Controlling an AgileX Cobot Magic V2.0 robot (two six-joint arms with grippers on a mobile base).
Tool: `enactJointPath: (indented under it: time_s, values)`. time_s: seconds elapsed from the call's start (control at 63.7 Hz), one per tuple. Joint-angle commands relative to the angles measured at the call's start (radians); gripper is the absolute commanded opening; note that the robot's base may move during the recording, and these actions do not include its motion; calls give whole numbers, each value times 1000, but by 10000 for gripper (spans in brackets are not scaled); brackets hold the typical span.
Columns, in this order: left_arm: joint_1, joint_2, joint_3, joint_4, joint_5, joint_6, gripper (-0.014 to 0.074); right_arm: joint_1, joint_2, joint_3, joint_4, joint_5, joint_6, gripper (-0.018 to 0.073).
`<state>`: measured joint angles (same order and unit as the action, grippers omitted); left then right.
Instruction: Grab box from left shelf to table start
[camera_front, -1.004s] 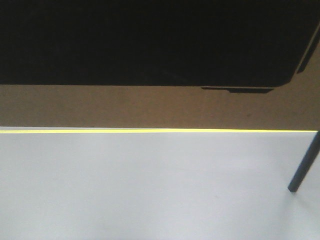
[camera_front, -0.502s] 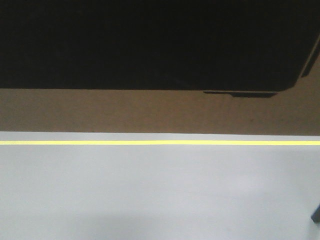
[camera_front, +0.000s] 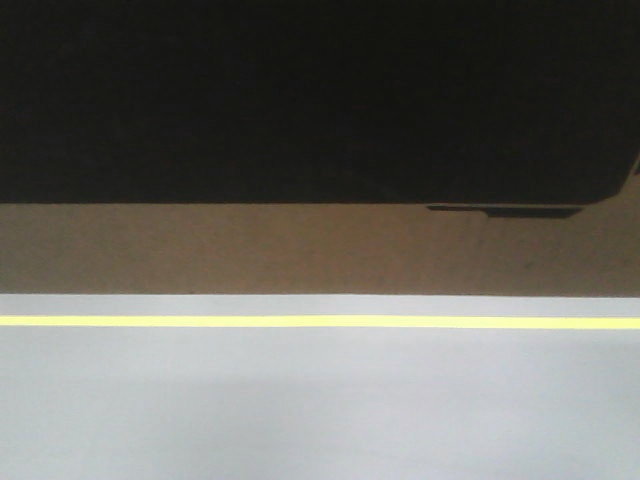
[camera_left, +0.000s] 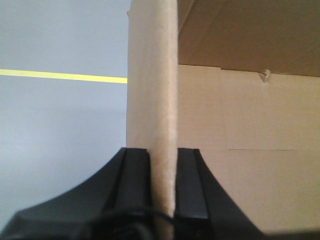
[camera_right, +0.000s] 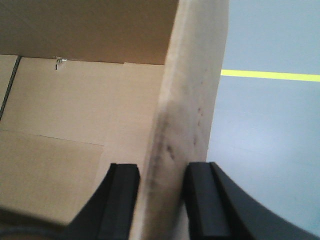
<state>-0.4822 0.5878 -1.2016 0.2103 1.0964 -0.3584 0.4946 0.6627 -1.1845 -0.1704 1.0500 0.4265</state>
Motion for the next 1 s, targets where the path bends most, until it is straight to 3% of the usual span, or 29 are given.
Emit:
enactJointPath:
  time_s: [0.0,0.455,0.753,0.988]
  values:
    - [4,-3,-45,76,-143,-12,-94,-11,1,-32,-154,-72,-13,57]
    - [4,-1,-45,80,-143,-14,-94,-11,1,-32,-154,-71,-13,57]
    - [-3,6,-45,96,-131,-100,-94,-11,1,-32,-154,-71,-13,57]
    - [-93,33,-45,217,-105,-140,-94,-11,1,-32,-154,-71,-13,57]
